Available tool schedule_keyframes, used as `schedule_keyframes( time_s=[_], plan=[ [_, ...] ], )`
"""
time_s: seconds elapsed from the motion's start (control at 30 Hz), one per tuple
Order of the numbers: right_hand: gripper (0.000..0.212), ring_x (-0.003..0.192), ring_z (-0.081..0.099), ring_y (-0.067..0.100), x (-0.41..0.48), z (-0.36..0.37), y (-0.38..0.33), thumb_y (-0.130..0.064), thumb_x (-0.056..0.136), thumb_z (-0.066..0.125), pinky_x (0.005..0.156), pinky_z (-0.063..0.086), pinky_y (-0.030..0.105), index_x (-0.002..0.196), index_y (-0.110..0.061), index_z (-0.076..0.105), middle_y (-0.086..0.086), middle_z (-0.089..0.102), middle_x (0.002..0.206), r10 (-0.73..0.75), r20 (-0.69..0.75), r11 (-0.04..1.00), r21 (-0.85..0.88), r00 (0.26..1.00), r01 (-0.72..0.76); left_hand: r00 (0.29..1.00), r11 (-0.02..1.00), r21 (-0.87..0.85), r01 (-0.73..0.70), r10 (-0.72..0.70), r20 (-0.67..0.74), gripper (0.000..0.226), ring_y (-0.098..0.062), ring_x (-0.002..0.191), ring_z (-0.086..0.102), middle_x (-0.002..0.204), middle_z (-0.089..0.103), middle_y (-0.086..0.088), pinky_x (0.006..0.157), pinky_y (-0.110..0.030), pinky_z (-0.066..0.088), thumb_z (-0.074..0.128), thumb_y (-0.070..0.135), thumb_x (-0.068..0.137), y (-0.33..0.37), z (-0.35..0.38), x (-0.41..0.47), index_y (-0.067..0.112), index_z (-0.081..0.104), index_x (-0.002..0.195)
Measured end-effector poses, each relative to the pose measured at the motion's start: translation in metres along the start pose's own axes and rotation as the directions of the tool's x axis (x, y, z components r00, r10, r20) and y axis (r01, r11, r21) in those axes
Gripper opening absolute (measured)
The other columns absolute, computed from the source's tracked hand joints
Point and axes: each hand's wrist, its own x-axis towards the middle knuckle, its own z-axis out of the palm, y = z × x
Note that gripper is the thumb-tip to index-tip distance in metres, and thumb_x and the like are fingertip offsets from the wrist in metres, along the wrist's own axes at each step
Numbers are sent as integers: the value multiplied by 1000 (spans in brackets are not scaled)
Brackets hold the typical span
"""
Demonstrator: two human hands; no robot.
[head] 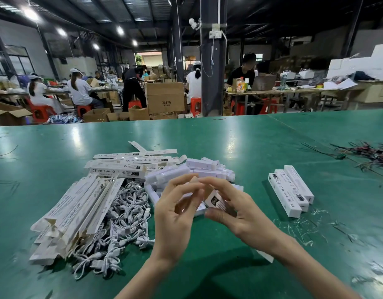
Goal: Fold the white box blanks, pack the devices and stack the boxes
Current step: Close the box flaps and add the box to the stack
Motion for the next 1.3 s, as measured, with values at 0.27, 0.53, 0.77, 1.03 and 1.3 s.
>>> schedule_keyframes(
  time_s=[0.27, 0.53, 0.77, 1.03, 1.3],
  plan=[
    [34, 56, 40, 3, -2, 1, 2, -21, 90, 66, 58, 37, 19, 116, -37, 50, 0, 66, 93, 40, -33, 997, 64, 999, -38, 923, 897, -234, 375, -384, 4, 47, -17, 82, 66, 89, 71, -8, 80, -30, 54, 80, 25, 64, -2, -3, 7, 17, 60, 106],
    [26, 52, 34, 3, -2, 2, 12, -34, 92, 61, 52, 29, 14, 110, -46, 45, -16, 47, 65, 86, -5, 994, -64, 996, -86, 799, 656, -519, 549, -594, 95, 26, -12, 82, 71, 92, 75, -8, 69, -20, 56, 71, 5, 61, -5, 0, 5, 13, 76, 86],
    [24, 52, 38, 4, -4, 4, 20, -51, 94, 49, 52, 29, 15, 114, -55, 37, -15, 44, 59, 74, 30, 977, -205, 997, -66, 794, 709, -442, 549, -608, 12, 31, -9, 72, 69, 80, 74, -4, 63, -18, 55, 75, 7, 60, -5, 0, 3, 9, 69, 91],
    [24, 57, 47, 2, -3, 3, 20, -55, 95, 45, 55, 34, 10, 117, -57, 34, -26, 55, 74, 27, -14, 964, -263, 1000, -30, 895, 859, -263, 439, -443, 45, 13, -16, 92, 72, 95, 76, -7, 77, -19, 54, 75, 19, 79, 0, 4, -6, 22, 80, 91],
    [33, 68, 55, 6, -5, 5, 16, -56, 94, 45, 70, 50, 33, 117, -45, 23, -18, 59, 99, 74, -23, 940, -332, 997, -78, 867, 827, -287, 483, -498, 22, 25, -24, 93, 72, 95, 75, -10, 80, -27, 57, 75, 27, 67, -4, 5, -4, 18, 80, 90]
  ],
)
